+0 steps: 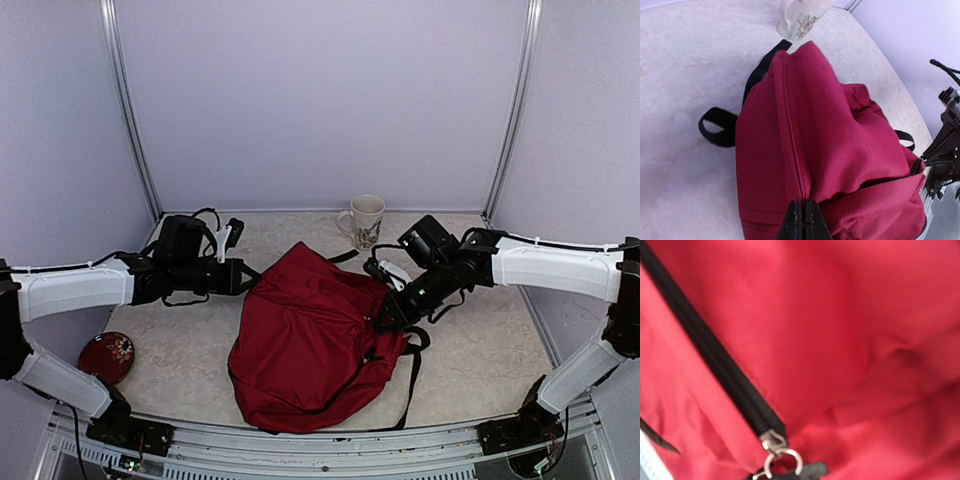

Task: Pack the student bag
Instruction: Zip the lower front pocket of the student bag, then reset both arms

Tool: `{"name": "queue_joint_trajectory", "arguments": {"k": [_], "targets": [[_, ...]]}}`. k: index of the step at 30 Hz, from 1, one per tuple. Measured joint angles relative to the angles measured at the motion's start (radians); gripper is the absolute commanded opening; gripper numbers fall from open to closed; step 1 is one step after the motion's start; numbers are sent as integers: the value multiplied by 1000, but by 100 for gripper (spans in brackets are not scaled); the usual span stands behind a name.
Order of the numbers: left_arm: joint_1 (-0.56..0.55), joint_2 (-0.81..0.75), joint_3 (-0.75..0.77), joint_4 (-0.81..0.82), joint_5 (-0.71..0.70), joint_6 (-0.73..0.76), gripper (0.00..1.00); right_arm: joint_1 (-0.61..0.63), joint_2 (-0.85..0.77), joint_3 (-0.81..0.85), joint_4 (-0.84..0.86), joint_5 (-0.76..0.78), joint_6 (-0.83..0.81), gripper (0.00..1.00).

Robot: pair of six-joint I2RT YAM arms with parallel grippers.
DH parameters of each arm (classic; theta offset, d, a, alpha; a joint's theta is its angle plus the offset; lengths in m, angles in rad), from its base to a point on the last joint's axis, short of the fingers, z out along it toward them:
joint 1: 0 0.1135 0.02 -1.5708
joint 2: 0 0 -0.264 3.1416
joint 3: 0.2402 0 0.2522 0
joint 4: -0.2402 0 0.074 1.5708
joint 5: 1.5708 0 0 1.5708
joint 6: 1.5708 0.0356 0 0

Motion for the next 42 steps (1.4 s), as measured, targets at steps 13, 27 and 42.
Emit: {"name": "queue_joint_trajectory", "arguments": {"k": [13,27,42], "targets": [[34,-313,-230,9,-89,-201,0,-12,184,266,-36,47,-81,0],[75,-128,-215,-99,-241,-317,99,-236,171,135,-42,243,-58,69],[477,-22,-52,-193,-328,-285,99,-727,-320,-315,311,340,61,82]]}}
